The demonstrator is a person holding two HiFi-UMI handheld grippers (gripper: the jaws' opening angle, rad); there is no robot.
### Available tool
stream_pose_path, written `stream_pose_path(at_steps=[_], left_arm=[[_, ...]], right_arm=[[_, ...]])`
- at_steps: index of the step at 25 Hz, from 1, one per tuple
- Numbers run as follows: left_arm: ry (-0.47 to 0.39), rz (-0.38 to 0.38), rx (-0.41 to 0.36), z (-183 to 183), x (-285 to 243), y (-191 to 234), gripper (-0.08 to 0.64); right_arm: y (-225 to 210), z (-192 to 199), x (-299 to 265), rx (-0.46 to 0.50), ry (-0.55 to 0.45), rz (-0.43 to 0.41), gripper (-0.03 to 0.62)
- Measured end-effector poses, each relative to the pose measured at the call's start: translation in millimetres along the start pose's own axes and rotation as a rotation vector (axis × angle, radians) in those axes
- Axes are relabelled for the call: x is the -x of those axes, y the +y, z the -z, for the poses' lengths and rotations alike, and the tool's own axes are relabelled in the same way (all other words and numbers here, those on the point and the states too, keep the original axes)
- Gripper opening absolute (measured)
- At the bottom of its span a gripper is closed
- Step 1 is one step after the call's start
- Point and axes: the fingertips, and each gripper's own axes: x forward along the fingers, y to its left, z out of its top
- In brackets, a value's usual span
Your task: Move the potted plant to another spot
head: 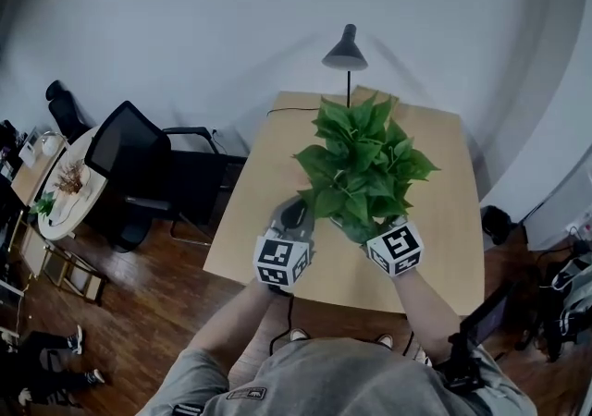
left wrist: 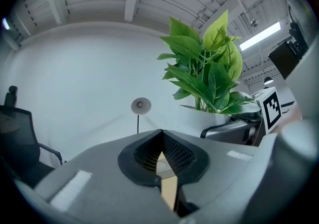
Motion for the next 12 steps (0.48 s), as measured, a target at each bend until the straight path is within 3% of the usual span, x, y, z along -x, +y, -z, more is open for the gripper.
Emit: stream_pose_path(at_steps=[4,12], left_arm=[[-0.003,0.037,0.012,1.1,33.7,69.9,-0.006],[0.023,0.082,0.026,13.4,21.4,71.0,-0.006]], right_arm=[[52.2,-7.0,-59.3,0.007,0.012,0.033,0.532],[52.4,13.7,-63.8,-0.016,0.054,0.056,0.532]])
